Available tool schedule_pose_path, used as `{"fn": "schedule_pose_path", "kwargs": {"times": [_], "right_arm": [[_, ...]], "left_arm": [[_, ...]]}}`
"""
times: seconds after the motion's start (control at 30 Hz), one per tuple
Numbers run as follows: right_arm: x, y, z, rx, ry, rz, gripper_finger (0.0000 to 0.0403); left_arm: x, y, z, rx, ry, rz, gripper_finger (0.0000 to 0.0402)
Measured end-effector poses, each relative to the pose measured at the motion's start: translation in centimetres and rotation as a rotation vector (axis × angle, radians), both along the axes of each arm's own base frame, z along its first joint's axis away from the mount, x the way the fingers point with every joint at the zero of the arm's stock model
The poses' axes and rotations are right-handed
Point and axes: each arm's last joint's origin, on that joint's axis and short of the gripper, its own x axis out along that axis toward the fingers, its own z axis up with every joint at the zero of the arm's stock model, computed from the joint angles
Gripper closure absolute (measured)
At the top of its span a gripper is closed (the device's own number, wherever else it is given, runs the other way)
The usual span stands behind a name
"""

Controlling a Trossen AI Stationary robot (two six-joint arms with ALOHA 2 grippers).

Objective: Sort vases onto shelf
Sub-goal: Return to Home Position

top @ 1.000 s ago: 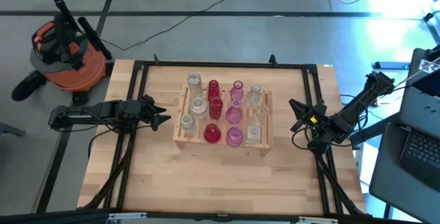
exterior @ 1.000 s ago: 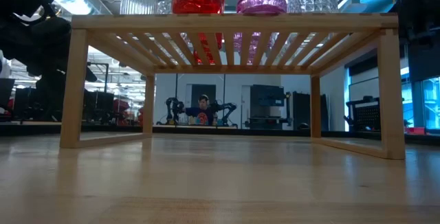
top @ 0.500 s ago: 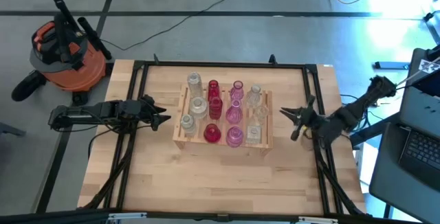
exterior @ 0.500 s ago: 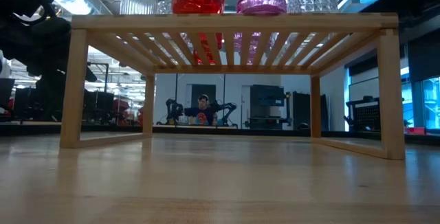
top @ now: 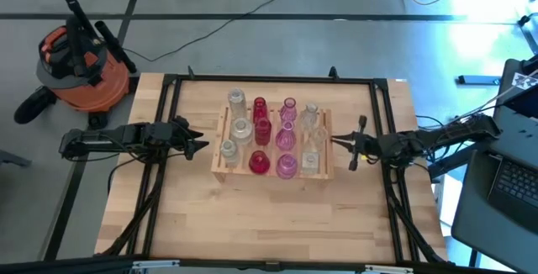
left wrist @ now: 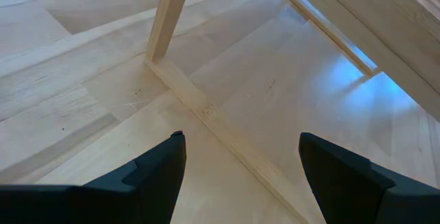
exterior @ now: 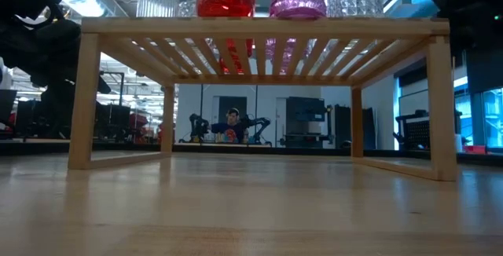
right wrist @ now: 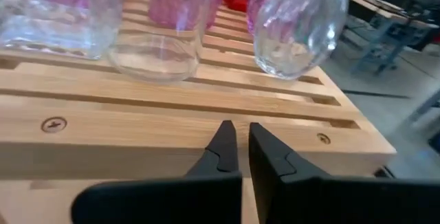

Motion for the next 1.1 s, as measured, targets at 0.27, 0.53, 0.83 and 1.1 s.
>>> {"fn": "schedule_pose_path", "kwargs": {"times": [0.27, 0.53, 0.83, 1.1], "right_arm": [[0.2, -1.4, 0.3, -0.145, -0.002, -0.106, 0.0403], [0.1, -2.6, 0.4, -0.198, 0.022, -0.253, 0.0403], [-0.7, -3.7, -4.4, -0.026, 0.245, -0.294, 0.0403], [-1.0, -3.1, -7.7, 0.134, 0.27, -0.065, 0.0403]], "left_arm": [[0.0, 0.0, 0.0, 0.0, 0.0, 0.0, 0.0127], [0.0, 0.0, 0.0, 0.0, 0.0, 0.0, 0.0127], [0.0, 0.0, 0.0, 0.0, 0.0, 0.0, 0.0127], [0.0, 0.0, 0.0, 0.0, 0.0, 0.0, 0.0127]]}}
